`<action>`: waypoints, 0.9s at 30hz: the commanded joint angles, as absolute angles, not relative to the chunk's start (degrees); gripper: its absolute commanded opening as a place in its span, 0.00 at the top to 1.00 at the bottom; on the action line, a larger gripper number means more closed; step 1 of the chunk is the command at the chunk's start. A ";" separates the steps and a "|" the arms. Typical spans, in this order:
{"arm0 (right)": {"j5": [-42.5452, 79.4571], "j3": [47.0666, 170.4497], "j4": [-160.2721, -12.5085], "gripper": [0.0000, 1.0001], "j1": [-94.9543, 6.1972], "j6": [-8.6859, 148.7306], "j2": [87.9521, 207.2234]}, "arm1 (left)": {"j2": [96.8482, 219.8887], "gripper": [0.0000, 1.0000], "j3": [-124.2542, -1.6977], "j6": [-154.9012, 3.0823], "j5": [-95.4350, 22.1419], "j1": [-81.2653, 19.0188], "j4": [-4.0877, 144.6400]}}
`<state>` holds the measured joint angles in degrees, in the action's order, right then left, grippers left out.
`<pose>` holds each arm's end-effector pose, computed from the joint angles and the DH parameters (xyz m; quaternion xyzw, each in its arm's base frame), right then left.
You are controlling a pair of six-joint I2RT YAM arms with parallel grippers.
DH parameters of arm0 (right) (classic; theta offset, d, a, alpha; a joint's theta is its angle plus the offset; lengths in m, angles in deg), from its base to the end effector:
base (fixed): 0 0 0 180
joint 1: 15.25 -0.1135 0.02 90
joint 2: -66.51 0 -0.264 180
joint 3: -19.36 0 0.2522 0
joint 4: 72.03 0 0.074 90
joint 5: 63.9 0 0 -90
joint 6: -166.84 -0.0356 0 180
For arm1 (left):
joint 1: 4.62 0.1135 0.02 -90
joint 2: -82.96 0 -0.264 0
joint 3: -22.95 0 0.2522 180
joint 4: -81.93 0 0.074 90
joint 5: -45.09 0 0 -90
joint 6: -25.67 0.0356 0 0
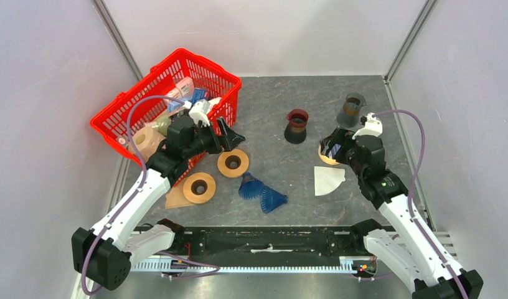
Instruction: Place the coffee filter in the dripper
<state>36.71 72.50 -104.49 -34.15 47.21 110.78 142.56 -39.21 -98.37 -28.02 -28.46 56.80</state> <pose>0.1724 0.0521 0.2931 0.1283 0.8247 0.1536 0.5289 0.2136 -0.1057 0.3110 0.0081 0.8268 -0.3726 0.4214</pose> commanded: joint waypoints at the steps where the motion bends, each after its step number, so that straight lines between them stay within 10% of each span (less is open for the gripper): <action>1: 36.11 72.45 -102.22 0.03 -34.26 46.11 107.47 | 140.40 0.06 -39.09 -98.09 -25.34 -28.73 57.85; 27: 23.54 69.79 -101.85 0.03 -34.23 50.69 110.66 | 156.91 0.05 -40.71 -96.12 -50.20 -42.18 49.00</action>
<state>23.09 71.06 -104.38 -34.17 49.66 112.92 152.02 -36.56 -97.69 -47.34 -41.44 45.47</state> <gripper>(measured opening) 0.971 0.945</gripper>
